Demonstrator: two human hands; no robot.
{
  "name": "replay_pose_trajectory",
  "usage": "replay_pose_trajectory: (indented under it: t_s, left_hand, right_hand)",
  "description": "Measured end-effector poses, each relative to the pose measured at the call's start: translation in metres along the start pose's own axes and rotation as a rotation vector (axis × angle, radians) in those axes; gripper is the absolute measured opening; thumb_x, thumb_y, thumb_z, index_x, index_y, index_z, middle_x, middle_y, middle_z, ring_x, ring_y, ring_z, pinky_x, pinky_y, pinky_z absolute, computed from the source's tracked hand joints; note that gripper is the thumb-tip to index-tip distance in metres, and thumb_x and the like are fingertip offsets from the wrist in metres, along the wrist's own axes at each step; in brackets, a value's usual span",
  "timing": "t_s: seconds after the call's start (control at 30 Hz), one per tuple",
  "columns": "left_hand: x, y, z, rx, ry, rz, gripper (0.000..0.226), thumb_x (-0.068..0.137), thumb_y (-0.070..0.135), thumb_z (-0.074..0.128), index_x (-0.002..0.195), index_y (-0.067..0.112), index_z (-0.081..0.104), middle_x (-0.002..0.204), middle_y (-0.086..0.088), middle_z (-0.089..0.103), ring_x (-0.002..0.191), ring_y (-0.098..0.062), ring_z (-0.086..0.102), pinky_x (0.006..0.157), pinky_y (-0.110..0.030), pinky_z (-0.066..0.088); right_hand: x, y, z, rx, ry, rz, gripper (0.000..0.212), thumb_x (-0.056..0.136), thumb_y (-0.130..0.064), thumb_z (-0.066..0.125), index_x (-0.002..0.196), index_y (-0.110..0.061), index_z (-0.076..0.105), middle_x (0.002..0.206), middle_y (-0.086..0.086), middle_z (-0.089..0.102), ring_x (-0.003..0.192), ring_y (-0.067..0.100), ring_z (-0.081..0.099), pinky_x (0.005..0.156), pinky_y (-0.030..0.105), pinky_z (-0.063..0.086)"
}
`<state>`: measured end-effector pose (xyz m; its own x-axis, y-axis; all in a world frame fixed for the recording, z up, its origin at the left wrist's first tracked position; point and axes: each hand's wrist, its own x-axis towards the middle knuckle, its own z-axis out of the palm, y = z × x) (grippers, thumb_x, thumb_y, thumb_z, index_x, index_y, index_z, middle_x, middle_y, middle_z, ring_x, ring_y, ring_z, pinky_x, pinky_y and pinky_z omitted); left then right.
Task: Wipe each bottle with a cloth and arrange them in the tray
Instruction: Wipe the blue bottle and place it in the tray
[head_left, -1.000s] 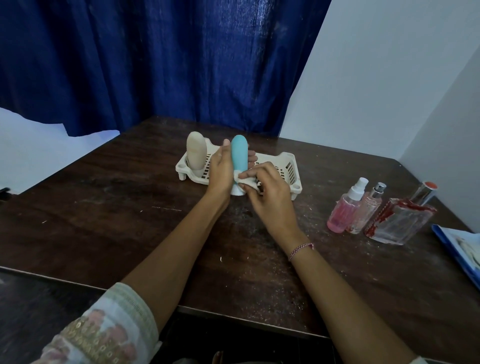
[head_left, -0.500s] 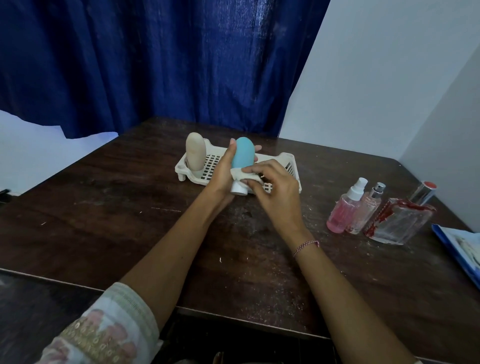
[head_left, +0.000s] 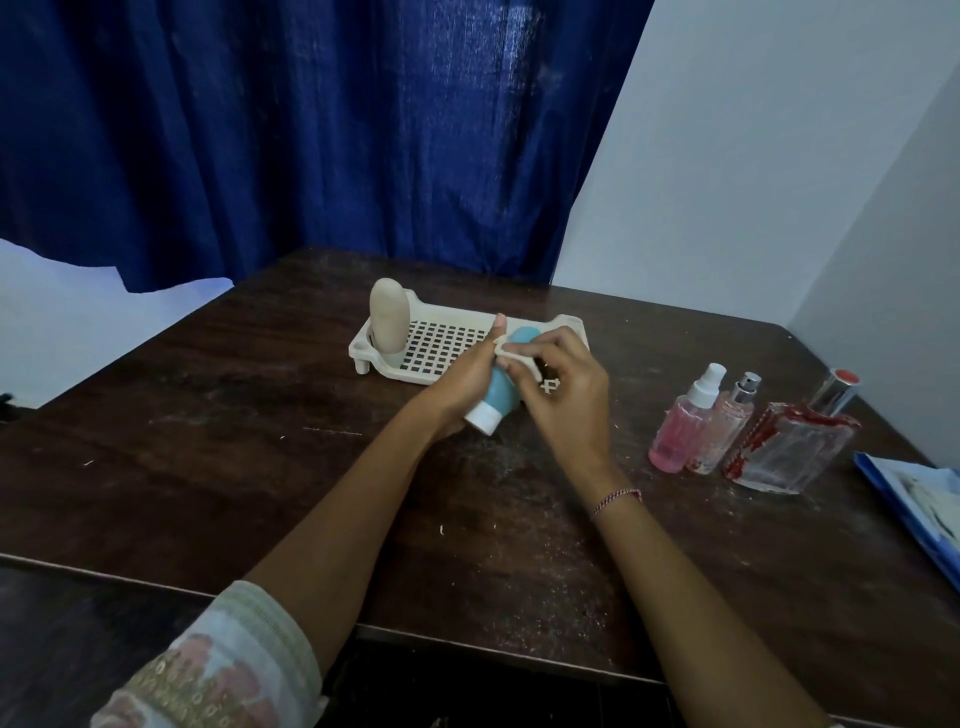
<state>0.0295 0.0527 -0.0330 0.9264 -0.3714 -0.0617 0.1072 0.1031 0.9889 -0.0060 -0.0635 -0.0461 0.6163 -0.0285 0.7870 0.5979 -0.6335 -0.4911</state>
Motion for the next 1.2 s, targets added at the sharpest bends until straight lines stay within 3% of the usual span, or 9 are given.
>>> replay_pose_trajectory:
  t_s: [0.17,0.27,0.3,0.4,0.63,0.77,0.93,1.1,1.2]
  left_hand:
    - [0.0,-0.001,0.002,0.074,-0.009,0.026,0.05,0.095,0.057,0.027,0.093,0.021,0.06,0.082,-0.007,0.066,0.07,-0.016,0.062,0.066,-0.03,0.05]
    - [-0.002,-0.003,0.002,0.182,-0.072,0.063,0.059,0.081,0.07,0.042,0.101,0.017,0.059,0.084,-0.009,0.066,0.07,-0.018,0.063,0.061,-0.032,0.052]
    - [-0.002,-0.005,0.001,0.222,-0.096,0.074,0.058,0.079,0.067,0.051,0.103,0.015,0.057,0.087,-0.01,0.065,0.071,-0.018,0.063,0.06,-0.031,0.052]
    - [-0.002,-0.007,0.001,0.333,-0.133,0.126,0.024,0.085,0.035,0.064,0.094,0.014,0.059,0.081,-0.006,0.064,0.068,-0.014,0.061,0.057,-0.026,0.049]
    - [-0.001,-0.003,0.002,0.184,0.088,0.216,0.018,0.09,0.033,0.059,0.089,0.015,0.061,0.081,-0.006,0.063,0.071,-0.017,0.061,0.056,-0.026,0.05]
    - [0.004,-0.001,-0.001,-0.036,0.289,0.189,0.017,0.09,0.039,0.058,0.088,0.022,0.057,0.092,-0.008,0.063,0.081,-0.019,0.061,0.073,-0.036,0.051]
    - [0.015,0.001,-0.01,-0.116,0.478,0.126,0.024,0.09,0.044,0.055,0.086,0.021,0.054,0.095,-0.007,0.063,0.088,-0.02,0.062,0.085,-0.038,0.051]
    - [0.023,-0.004,-0.016,-0.181,0.57,0.151,0.042,0.091,0.043,0.054,0.109,0.005,0.059,0.098,-0.009,0.063,0.089,-0.019,0.061,0.072,-0.028,0.052]
    - [0.023,-0.006,-0.015,-0.258,0.567,0.17,0.036,0.093,0.038,0.053,0.103,0.004,0.06,0.086,-0.006,0.062,0.081,-0.017,0.061,0.062,-0.022,0.051]
  right_hand:
    - [0.005,0.003,0.0,-0.03,0.046,-0.002,0.013,0.083,-0.014,0.069,0.094,-0.007,0.071,0.088,0.003,0.061,0.083,0.004,0.055,0.076,0.013,0.045]
    - [0.008,0.006,-0.005,-0.046,0.119,0.036,0.013,0.085,-0.015,0.068,0.094,-0.006,0.071,0.089,0.001,0.061,0.083,0.001,0.053,0.073,0.01,0.045]
    - [0.009,0.008,-0.008,-0.039,0.133,0.056,0.014,0.085,-0.016,0.067,0.095,-0.006,0.071,0.09,0.001,0.061,0.083,0.001,0.054,0.072,0.011,0.046]
    - [0.012,0.013,-0.012,-0.016,0.162,0.119,0.016,0.086,-0.019,0.066,0.095,-0.007,0.071,0.09,0.001,0.062,0.083,0.008,0.058,0.07,0.018,0.049]
    - [0.011,0.016,-0.007,0.113,0.151,0.201,0.011,0.086,-0.015,0.067,0.095,-0.01,0.07,0.091,-0.007,0.063,0.088,0.005,0.06,0.078,0.026,0.052]
    - [0.006,0.008,0.001,0.167,0.029,0.183,0.009,0.085,-0.013,0.067,0.094,-0.01,0.069,0.09,-0.004,0.064,0.087,0.005,0.059,0.076,0.024,0.051]
    - [0.002,0.0,0.005,0.179,-0.046,0.148,0.016,0.085,-0.017,0.067,0.099,-0.011,0.071,0.091,-0.001,0.065,0.089,0.001,0.058,0.078,0.017,0.048]
    - [-0.002,-0.008,0.008,0.085,-0.118,-0.037,0.017,0.084,-0.013,0.068,0.101,-0.011,0.072,0.09,0.0,0.057,0.088,-0.002,0.052,0.076,0.01,0.043]
    - [-0.002,-0.01,0.008,0.036,-0.102,-0.126,0.02,0.08,-0.006,0.072,0.099,-0.008,0.072,0.093,0.005,0.053,0.089,0.0,0.048,0.08,0.009,0.04]
